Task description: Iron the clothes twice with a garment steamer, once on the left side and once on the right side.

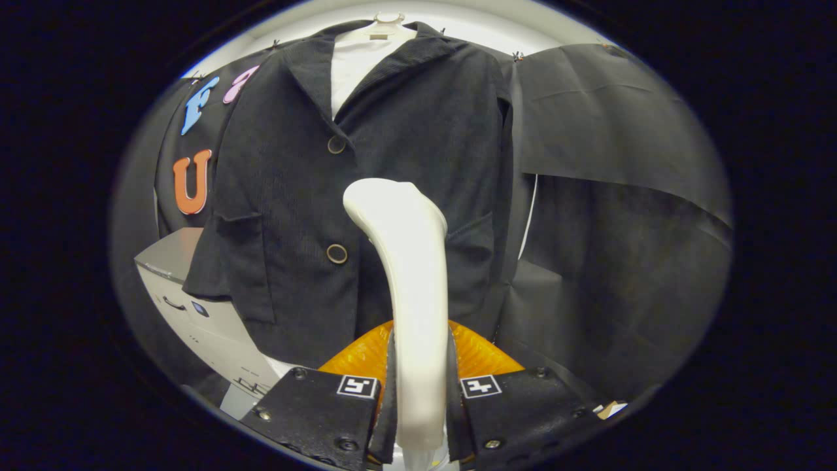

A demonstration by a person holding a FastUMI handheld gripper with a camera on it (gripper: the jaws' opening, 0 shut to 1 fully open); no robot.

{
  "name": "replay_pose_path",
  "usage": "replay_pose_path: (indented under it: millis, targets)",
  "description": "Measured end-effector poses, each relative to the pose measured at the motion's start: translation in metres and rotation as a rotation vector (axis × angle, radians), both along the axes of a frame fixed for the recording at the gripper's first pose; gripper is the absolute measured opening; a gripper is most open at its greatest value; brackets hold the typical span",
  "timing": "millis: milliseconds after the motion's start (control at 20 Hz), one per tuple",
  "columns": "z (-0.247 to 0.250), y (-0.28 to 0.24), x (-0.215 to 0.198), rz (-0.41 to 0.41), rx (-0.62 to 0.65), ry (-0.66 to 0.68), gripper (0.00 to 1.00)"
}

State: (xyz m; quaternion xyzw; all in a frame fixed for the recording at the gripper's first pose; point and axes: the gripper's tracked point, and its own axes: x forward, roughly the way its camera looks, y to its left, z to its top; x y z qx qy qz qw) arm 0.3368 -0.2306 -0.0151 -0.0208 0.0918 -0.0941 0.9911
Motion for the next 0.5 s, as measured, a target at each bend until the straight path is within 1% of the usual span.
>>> replay_pose_path:
  millis: [200, 500]
  targets:
    - [-0.014, 0.002, -0.004, 0.008, -0.002, 0.006, 0.33]
    - [-0.048, 0.005, -0.006, 0.001, 0.003, 0.058, 0.33]
